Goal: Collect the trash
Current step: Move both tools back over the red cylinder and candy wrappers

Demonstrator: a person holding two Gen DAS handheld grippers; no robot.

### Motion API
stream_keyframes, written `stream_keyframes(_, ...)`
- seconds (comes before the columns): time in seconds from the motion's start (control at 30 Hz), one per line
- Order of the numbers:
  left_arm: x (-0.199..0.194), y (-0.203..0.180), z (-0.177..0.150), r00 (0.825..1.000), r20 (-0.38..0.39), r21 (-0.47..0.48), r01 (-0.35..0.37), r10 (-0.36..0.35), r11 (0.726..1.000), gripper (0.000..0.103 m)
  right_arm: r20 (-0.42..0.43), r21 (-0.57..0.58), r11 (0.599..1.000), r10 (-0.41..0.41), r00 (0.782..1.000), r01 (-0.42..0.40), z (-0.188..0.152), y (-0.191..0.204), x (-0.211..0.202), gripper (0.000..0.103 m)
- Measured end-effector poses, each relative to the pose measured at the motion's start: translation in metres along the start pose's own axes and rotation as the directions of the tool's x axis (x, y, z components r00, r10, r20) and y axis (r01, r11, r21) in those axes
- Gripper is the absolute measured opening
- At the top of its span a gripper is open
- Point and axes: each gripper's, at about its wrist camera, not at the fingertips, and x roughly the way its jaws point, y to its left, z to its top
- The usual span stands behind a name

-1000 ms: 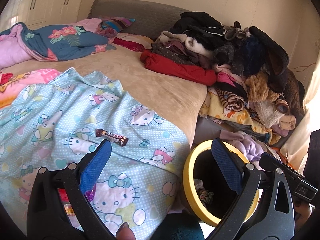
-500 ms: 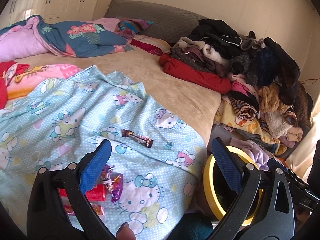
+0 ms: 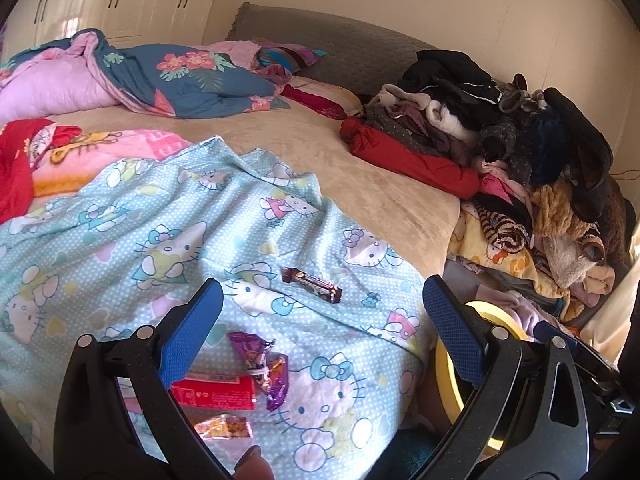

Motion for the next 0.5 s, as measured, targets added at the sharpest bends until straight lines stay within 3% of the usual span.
stream_keyframes(0.5, -0.012, 0.043, 0.0, 0.996, 0.009, -0.013, -0.093, 0.093, 0.996, 0.092, -0.072, -0.095, 0.994, 0.052, 0.996, -0.059, -0.001, 0.04, 0.049, 0.091)
